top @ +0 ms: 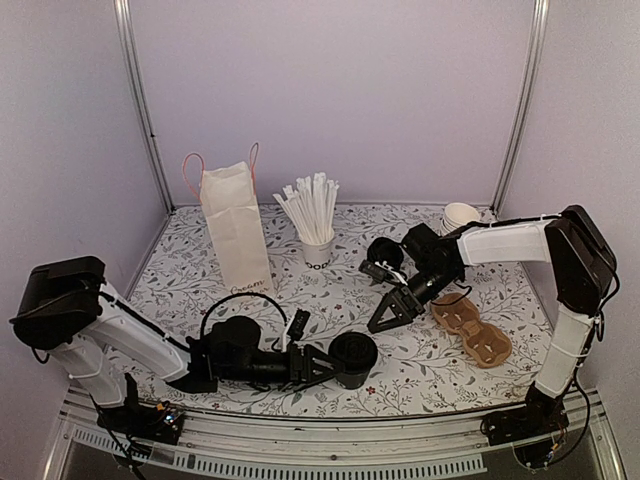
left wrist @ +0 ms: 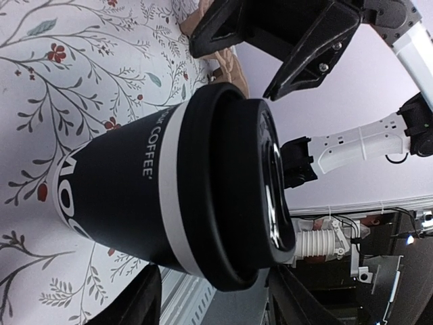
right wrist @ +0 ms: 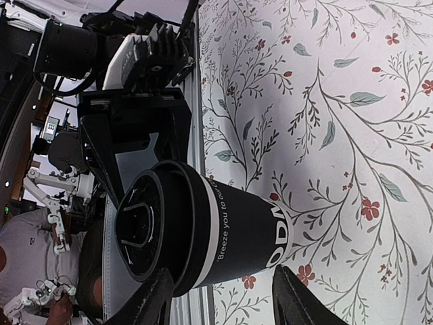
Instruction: Pack the takeout coffee
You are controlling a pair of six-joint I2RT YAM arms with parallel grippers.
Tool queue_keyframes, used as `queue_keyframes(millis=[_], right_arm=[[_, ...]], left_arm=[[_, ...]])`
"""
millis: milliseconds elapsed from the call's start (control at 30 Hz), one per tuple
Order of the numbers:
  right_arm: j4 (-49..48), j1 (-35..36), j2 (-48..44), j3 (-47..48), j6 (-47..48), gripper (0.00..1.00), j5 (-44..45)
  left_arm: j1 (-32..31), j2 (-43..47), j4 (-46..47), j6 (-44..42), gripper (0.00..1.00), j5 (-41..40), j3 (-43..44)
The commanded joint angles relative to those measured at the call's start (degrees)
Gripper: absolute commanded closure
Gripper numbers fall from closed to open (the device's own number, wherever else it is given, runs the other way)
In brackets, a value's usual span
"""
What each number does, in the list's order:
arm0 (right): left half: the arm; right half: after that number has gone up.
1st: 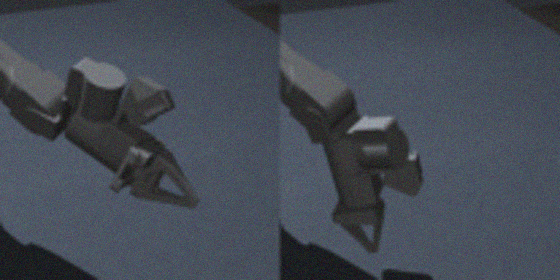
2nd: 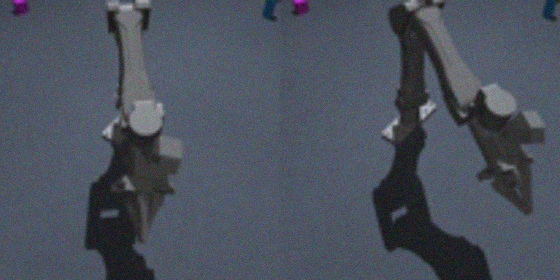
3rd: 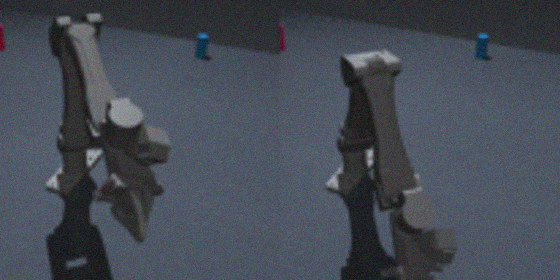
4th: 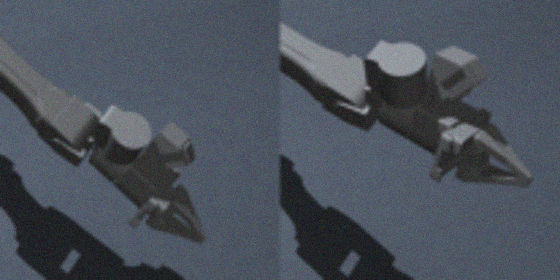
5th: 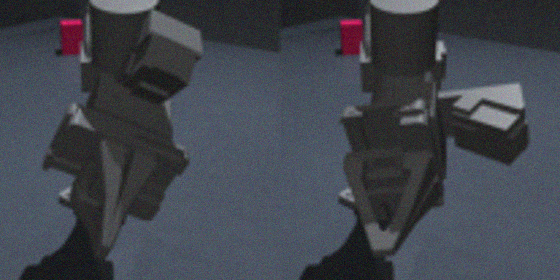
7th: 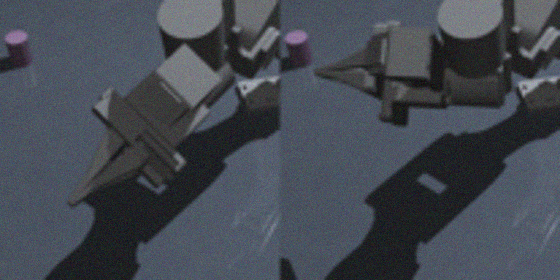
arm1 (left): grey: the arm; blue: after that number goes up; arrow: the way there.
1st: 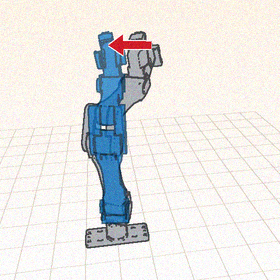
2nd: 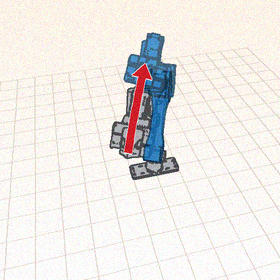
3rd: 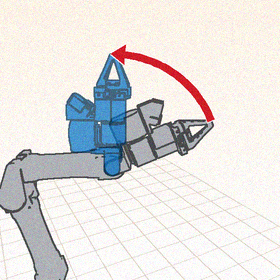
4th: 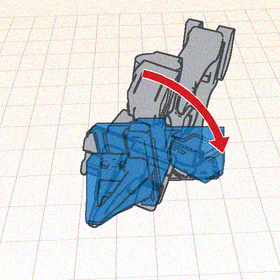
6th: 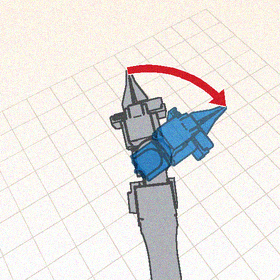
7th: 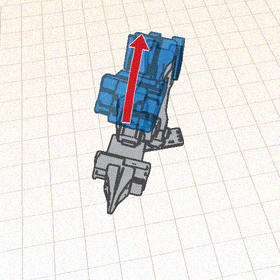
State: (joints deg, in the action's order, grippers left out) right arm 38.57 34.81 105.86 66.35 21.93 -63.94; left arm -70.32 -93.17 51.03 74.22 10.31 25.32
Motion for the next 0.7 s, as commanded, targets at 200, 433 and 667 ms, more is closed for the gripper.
queue_keyframes(millis=[200, 433, 667], right_arm=[[-0.2, -0.1, 1.7, 0.2, 0.1, 0.48, -0.6], [-0.5, 0.0, 3.2, 0.6, -0.5, 0.48, 0.7], [-0.8, 1.3, 4.6, 0.9, -0.6, 0.49, 1.1]], left_arm=[[2.1, -3.1, 3.3, 1.8, 0.45, 1.5, -1.9], [2.9, -5.6, 7.3, 5.2, 0.47, 2.5, -4.1], [3.9, -9.4, 9.3, 8.5, 0.53, 5.0, -3.9]])
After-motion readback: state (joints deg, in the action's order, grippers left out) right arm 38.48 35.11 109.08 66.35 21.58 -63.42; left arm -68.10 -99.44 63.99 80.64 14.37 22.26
